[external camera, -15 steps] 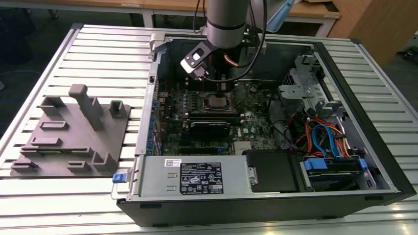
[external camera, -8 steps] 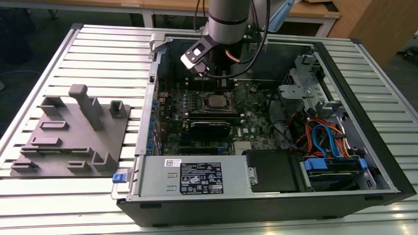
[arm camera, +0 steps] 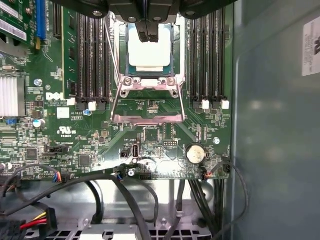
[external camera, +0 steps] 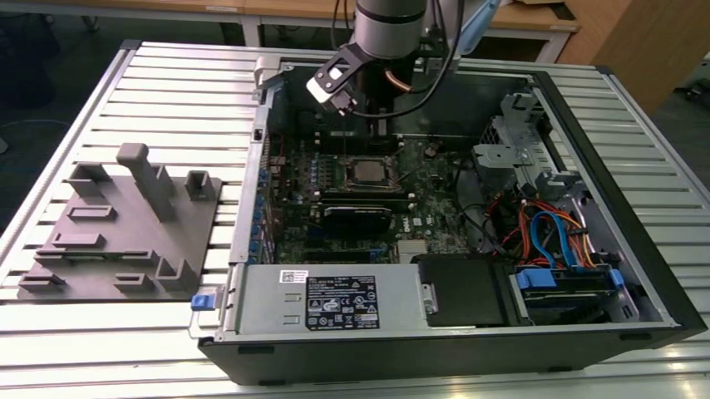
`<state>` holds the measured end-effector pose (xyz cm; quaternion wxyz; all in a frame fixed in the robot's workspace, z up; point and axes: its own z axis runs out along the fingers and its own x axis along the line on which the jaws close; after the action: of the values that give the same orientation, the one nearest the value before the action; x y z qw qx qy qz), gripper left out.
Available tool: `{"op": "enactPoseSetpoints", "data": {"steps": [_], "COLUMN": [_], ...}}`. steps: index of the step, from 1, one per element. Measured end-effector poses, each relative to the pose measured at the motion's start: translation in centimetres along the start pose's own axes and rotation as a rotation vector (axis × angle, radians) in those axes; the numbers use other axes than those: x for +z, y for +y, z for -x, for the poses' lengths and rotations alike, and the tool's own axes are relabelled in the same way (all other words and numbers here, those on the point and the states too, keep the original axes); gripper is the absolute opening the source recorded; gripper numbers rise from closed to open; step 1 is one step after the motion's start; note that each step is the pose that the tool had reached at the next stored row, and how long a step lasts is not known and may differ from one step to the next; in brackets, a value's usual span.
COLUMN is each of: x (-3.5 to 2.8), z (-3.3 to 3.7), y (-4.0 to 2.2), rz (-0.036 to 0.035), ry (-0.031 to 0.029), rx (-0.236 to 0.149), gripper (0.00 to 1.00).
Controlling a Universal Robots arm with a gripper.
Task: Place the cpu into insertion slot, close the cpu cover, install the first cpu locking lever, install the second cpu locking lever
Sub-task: 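Close the cpu cover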
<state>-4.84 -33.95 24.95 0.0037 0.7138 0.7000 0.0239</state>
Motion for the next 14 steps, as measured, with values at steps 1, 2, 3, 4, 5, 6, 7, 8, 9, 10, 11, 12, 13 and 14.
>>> {"op": "enactPoseSetpoints", "data": {"steps": [1, 2, 3, 4, 5, 6, 7, 8, 9, 10, 11, 12, 13, 14], "x": [-0.11, -0.19, -0.24, -0.29, -0.29, -0.3, -0.29, -0.3, -0.31, -0.31, -0.31, -0.31, -0.31, -0.32], "z": [0.0, -0.01, -0.01, -0.01, -0.01, -0.01, -0.01, -0.01, -0.01, -0.01, -0.01, -0.01, -0.01, -0.01], "y": [0.0, 0.01, 0.01, 0.01, 0.01, 0.01, 0.01, 0.01, 0.01, 0.01, 0.01, 0.01, 0.03, 0.07], "rz": [0.0, 0.0001, 0.0, 0.0, 0.0001, 0.0001, 0.0002, 0.0002, 0.0001, 0.0, 0.0001, 0.0001, 0.0, -0.0001], "ry": [0.0001, 0.0001, 0.0001, 0.0001, 0.0003, 0.0003, 0.0004, 0.0004, 0.0002, 0.0002, 0.0002, 0.0003, 0.0002, 0.0001], "rx": [0.0, 0.0, 0.0, 0.0, 0.0, 0.0, 0.0, 0.0, 0.0, 0.0, 0.0, 0.0, 0.0, 0.0], "gripper": [0.11, 0.11, 0.11, 0.11, 0.11, 0.11, 0.11, 0.11, 0.11, 0.11, 0.11, 0.11, 0.11, 0.11]}}
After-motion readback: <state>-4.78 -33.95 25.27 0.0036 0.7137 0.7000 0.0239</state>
